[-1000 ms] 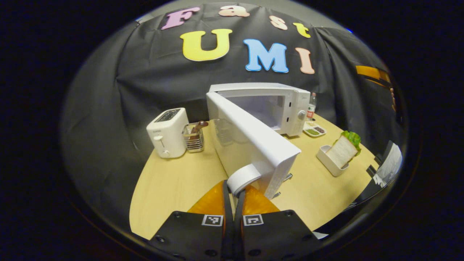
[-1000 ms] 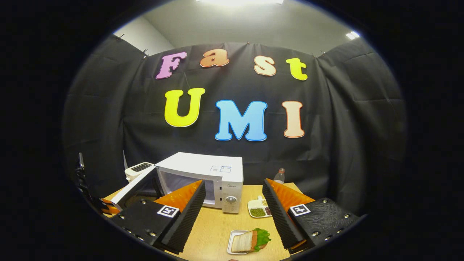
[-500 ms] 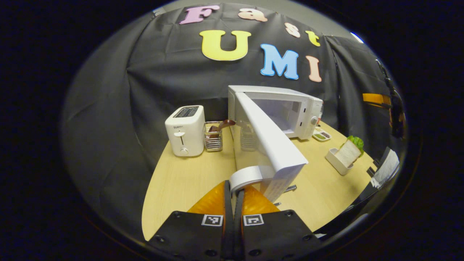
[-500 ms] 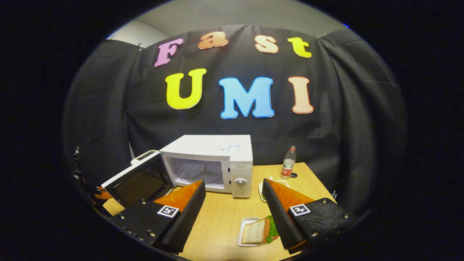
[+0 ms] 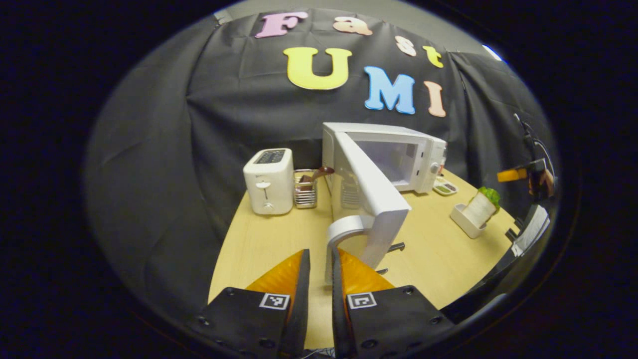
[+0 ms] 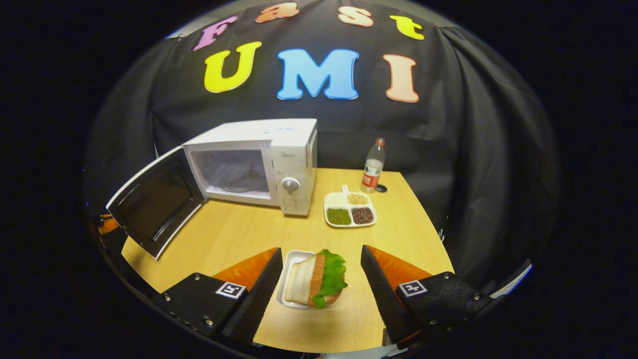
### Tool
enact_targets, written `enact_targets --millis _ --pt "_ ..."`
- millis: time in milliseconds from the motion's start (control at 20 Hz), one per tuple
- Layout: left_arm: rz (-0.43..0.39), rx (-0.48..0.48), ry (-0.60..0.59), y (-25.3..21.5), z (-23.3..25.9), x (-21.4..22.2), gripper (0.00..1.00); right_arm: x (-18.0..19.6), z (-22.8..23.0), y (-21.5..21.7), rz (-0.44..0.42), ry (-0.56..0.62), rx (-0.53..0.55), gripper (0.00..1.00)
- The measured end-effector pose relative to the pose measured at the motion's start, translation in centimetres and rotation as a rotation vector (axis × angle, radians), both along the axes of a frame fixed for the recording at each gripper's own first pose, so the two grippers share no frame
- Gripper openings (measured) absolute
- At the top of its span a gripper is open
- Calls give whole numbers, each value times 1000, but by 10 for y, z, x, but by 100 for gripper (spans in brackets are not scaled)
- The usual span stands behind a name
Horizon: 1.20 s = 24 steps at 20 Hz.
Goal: Open the microwave oven with the left hand, put the food in, and close the microwave oven.
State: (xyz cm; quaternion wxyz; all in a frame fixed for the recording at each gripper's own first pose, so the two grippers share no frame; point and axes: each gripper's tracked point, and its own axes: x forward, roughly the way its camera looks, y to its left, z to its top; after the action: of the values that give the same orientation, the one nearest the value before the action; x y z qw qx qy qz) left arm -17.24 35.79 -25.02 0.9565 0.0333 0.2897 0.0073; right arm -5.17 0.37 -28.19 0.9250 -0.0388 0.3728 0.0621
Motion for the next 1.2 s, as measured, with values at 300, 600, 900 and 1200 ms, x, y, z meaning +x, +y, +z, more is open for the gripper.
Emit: enact_targets --millis 300,600,900,1200 --pt "118 49 -366 -80 156 24 81 -25 -45 -10 -64 162 93 95" --pt "16 -19 -495 -212 225 90 96 -32 -68 -6 -73 244 171 95" --pt "-35 -23 -504 -275 228 117 95 -34 -89 6 -32 324 229 83" --pt "10 21 -480 -286 231 117 96 -31 -86 8 6 321 321 22"
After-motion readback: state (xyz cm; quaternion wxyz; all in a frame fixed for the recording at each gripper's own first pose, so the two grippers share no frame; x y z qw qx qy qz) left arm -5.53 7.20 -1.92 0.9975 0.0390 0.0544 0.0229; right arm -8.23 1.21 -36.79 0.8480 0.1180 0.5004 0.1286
